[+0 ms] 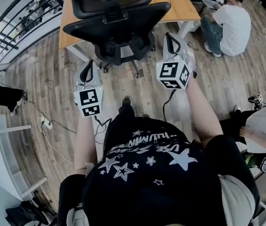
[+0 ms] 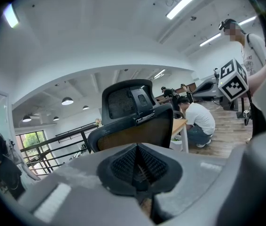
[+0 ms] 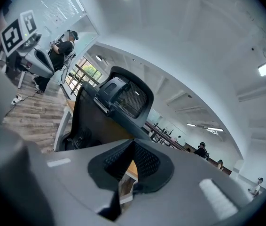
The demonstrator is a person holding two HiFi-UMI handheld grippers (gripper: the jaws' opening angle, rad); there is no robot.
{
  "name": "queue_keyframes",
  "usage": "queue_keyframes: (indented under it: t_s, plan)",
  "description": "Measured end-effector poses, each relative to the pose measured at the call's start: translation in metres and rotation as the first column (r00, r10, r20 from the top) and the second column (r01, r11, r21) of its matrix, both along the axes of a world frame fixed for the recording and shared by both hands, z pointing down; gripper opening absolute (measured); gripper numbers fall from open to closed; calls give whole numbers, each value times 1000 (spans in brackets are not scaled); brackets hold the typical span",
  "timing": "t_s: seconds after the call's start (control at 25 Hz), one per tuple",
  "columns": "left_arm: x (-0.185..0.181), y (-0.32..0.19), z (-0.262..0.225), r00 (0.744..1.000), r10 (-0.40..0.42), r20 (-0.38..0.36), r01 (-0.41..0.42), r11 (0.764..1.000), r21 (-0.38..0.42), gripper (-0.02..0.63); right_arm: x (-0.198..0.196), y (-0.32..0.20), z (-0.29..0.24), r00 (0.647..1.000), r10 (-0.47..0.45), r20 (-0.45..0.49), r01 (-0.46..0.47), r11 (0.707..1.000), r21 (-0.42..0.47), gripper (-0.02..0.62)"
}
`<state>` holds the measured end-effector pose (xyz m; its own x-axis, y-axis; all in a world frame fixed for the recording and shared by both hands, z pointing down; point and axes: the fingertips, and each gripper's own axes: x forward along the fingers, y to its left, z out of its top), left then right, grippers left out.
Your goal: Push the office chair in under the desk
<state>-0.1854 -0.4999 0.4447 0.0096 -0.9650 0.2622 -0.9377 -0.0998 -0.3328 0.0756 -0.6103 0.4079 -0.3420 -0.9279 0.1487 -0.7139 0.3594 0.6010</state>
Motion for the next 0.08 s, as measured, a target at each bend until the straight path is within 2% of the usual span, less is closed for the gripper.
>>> queue_keyframes:
  t_s: [0.08]
  plan:
    - [-1,3,-1,1000,-10,-3,10,1000,6,2,-1,2,-1,1000,-5,16,5,1000,-1,2]
